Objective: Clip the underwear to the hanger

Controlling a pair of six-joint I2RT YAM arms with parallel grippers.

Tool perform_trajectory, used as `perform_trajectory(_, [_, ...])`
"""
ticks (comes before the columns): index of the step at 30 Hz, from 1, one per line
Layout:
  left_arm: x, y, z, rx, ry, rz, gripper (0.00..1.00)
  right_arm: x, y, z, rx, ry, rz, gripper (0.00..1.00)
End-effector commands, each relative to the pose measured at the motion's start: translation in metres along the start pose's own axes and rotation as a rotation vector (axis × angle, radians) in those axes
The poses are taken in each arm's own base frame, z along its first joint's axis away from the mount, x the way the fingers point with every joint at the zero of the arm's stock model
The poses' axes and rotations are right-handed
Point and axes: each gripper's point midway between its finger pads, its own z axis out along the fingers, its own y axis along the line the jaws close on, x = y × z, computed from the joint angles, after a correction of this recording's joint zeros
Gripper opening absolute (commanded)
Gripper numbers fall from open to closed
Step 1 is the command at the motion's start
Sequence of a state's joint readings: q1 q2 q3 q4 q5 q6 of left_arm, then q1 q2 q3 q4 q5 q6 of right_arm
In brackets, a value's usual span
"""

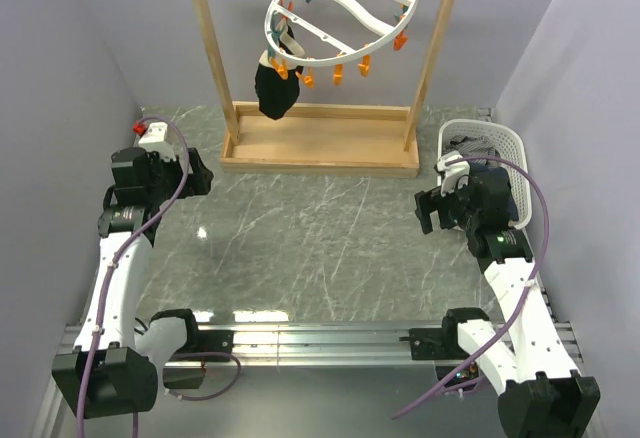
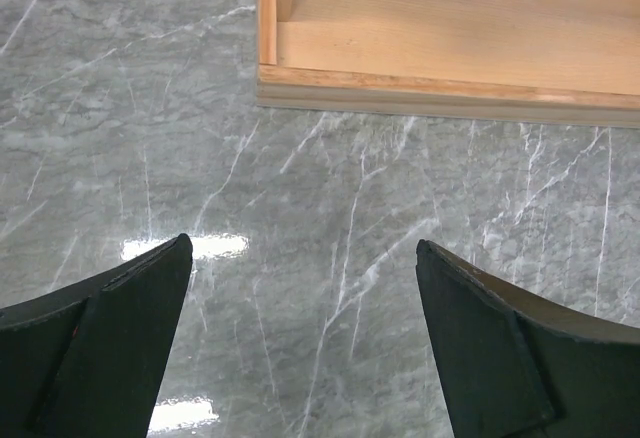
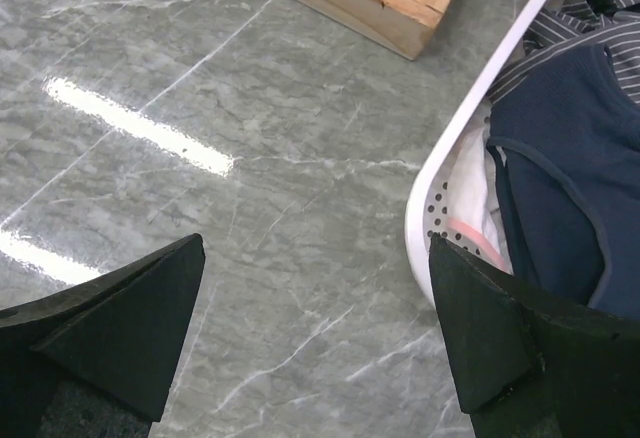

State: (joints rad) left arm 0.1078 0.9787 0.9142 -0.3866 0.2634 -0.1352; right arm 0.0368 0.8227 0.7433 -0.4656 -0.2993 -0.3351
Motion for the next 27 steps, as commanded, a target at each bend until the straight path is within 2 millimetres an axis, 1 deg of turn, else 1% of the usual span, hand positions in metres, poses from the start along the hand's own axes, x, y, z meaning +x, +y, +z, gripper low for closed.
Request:
perform_trajectory(1, [-0.017, -0.002, -0.004, -0.003, -0.032, 0.006, 0.99, -0.02, -0.008, -0.004, 0.036, -0.049, -0.01, 1.0])
perform_trajectory(2, [-0.021, -0.002, -0.004, -0.006, -0.035, 0.004, 0.99, -0.022, -0.011, -0.003, 0.044, -0.045, 0.001, 1.0])
perform_trajectory(3, [-0.021, -0.003, -0.003, 0.001, -0.028, -0.004, 0.99, -0.015, -0.016, 0.002, 0.051, -0.002, 0.029, 1.0])
perform_trajectory(4, [-0.028, -0.005, 0.0, 0.009, -0.027, -0.004, 0.99, -0.022, -0.033, -0.001, 0.089, -0.001, 0.071, 1.0])
perform_trajectory(5, [-0.029, -0.006, 0.002, 0.017, -0.02, -0.009, 0.99, -0.019, -0.041, -0.001, 0.093, 0.027, 0.107, 1.0])
perform_trajectory(6, [-0.031, -0.008, 0.003, 0.027, -0.015, -0.017, 0.99, -0.013, -0.051, 0.007, 0.091, 0.064, 0.147, 1.0])
perform_trajectory(7, [-0.035, -0.01, 0.006, 0.042, -0.007, -0.021, 0.99, -0.026, -0.064, 0.004, 0.106, 0.048, 0.16, 1.0])
perform_trajectory(8, [-0.036, -0.012, 0.008, 0.052, -0.001, -0.025, 0.99, -0.023, -0.078, 0.003, 0.138, 0.067, 0.172, 1.0])
perform_trajectory(9, [-0.038, -0.014, 0.008, 0.058, -0.004, -0.029, 0.99, -0.017, -0.088, 0.008, 0.151, 0.105, 0.183, 1.0])
perform_trajectory(10, [-0.041, -0.014, 0.01, 0.063, -0.005, -0.034, 0.99, -0.023, -0.101, 0.007, 0.181, 0.105, 0.169, 1.0])
perform_trajectory(11, [-0.042, -0.016, 0.011, 0.074, -0.005, -0.035, 0.99, -0.017, -0.115, 0.006, 0.211, 0.127, 0.188, 1.0])
perform_trajectory(12, [-0.044, -0.016, 0.012, 0.078, -0.007, -0.037, 0.99, -0.015, -0.128, 0.012, 0.22, 0.159, 0.197, 1.0])
perform_trajectory(14, [-0.044, -0.018, 0.014, 0.089, -0.001, -0.041, 0.99, -0.007, -0.148, 0.015, 0.254, 0.2, 0.234, 1.0])
perform_trajectory(15, [-0.044, -0.018, 0.015, 0.092, 0.003, -0.038, 0.99, -0.001, -0.164, 0.02, 0.27, 0.234, 0.262, 1.0])
perform_trajectory(16, [-0.043, -0.017, 0.016, 0.09, 0.009, -0.041, 0.99, 0.005, -0.176, 0.022, 0.292, 0.259, 0.28, 1.0])
perform_trajectory(17, [-0.043, -0.018, 0.017, 0.095, 0.014, -0.039, 0.99, 0.02, -0.183, 0.031, 0.288, 0.31, 0.307, 1.0])
perform_trajectory(18, [-0.043, -0.018, 0.017, 0.095, 0.015, -0.04, 0.99, 0.019, -0.198, 0.029, 0.318, 0.316, 0.309, 1.0])
perform_trajectory(20, [-0.041, -0.019, 0.018, 0.099, 0.019, -0.035, 0.99, 0.031, -0.212, 0.033, 0.343, 0.362, 0.316, 1.0])
perform_trajectory(21, [-0.041, -0.017, 0.017, 0.093, 0.017, -0.033, 0.99, 0.041, -0.22, 0.041, 0.346, 0.401, 0.318, 0.99])
perform_trajectory(22, [-0.041, -0.018, 0.017, 0.096, 0.018, -0.031, 0.99, 0.048, -0.227, 0.042, 0.361, 0.42, 0.323, 0.99])
perform_trajectory(24, [-0.041, -0.018, 0.018, 0.097, 0.021, -0.022, 0.99, 0.062, -0.236, 0.049, 0.368, 0.47, 0.327, 0.99])
perform_trajectory(27, [-0.044, -0.016, 0.017, 0.087, 0.018, -0.017, 0.99, 0.08, -0.241, 0.055, 0.374, 0.525, 0.336, 0.97])
